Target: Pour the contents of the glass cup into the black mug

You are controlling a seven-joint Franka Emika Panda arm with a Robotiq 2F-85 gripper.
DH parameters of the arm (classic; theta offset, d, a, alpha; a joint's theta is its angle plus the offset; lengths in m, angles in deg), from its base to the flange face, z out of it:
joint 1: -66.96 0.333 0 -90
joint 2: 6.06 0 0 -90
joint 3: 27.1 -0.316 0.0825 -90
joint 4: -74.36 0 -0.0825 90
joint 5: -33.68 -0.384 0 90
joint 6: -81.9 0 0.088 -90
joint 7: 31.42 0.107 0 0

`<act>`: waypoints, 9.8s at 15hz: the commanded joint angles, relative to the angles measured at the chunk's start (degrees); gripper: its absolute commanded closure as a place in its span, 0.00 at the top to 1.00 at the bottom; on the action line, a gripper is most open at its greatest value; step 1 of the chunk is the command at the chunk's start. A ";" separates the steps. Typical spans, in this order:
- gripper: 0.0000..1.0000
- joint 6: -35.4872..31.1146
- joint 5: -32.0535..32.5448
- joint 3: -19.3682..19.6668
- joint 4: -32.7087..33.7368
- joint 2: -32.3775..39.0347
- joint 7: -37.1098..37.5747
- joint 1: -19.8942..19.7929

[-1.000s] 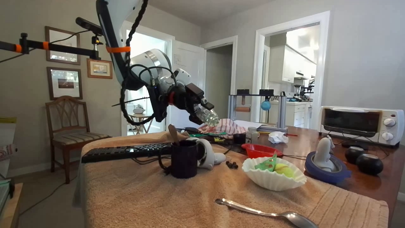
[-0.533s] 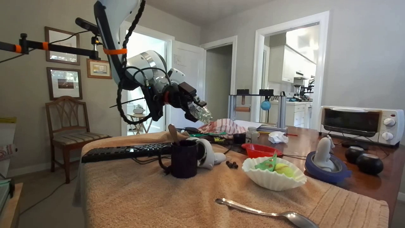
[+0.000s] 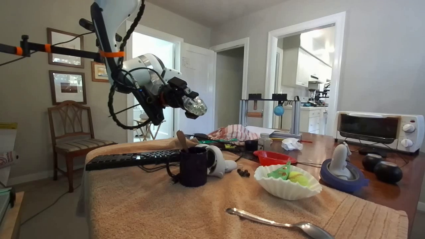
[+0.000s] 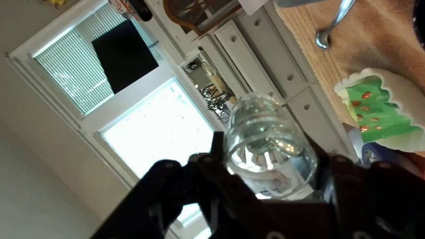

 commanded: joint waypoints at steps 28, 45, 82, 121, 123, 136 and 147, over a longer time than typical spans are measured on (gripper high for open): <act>0.30 9.75 0.62 0.80 5.30 10.89 16.46 0.07; 0.30 13.23 5.14 2.24 6.67 13.81 20.02 0.18; 0.30 20.22 6.02 -0.79 14.62 21.69 17.74 1.25; 0.30 -88.86 16.67 14.49 -14.86 -11.00 -15.44 -24.78; 0.55 -87.15 19.43 14.38 -14.04 -11.31 -12.91 -24.14; 0.30 -95.18 5.02 11.82 -17.98 -5.89 -22.31 -26.92; 0.30 -91.59 -0.52 13.59 -19.77 -9.76 -15.48 -27.07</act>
